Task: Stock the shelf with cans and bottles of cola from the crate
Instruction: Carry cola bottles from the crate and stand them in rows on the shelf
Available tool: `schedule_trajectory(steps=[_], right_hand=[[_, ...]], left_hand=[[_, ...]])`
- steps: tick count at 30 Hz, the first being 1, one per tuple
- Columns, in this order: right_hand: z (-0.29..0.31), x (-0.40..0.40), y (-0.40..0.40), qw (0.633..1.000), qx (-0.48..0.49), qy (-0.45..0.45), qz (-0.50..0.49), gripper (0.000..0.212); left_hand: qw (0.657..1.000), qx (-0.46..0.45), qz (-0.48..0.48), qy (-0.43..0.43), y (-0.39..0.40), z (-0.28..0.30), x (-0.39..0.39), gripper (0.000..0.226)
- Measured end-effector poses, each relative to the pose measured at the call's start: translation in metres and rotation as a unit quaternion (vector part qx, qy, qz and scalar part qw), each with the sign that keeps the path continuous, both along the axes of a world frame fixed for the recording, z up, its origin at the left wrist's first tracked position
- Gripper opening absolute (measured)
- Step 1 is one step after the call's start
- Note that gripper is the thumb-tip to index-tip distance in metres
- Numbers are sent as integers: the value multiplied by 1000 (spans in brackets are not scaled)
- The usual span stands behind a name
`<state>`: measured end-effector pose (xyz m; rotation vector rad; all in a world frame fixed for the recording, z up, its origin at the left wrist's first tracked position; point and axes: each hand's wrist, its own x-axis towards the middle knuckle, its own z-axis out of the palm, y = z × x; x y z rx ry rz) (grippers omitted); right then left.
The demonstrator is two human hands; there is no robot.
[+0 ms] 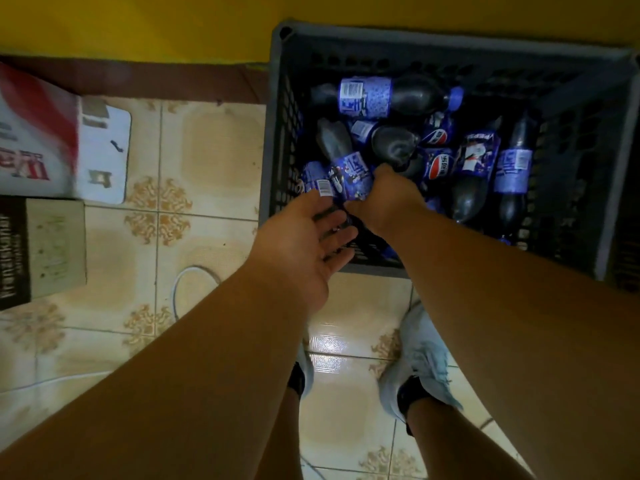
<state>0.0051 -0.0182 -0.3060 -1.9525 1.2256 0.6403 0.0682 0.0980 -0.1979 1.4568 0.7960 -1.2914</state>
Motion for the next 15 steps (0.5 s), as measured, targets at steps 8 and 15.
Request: schedule_trajectory(steps=[8,15], right_hand=[[88,-16,-25,926,215,-106,-293,37],[151,-28,-56,820,482,-75,-301,48]], left_hand=[[898,42,-331,-287,-3,14,7,52],[600,-9,-618,-508,-27,20,31,89]])
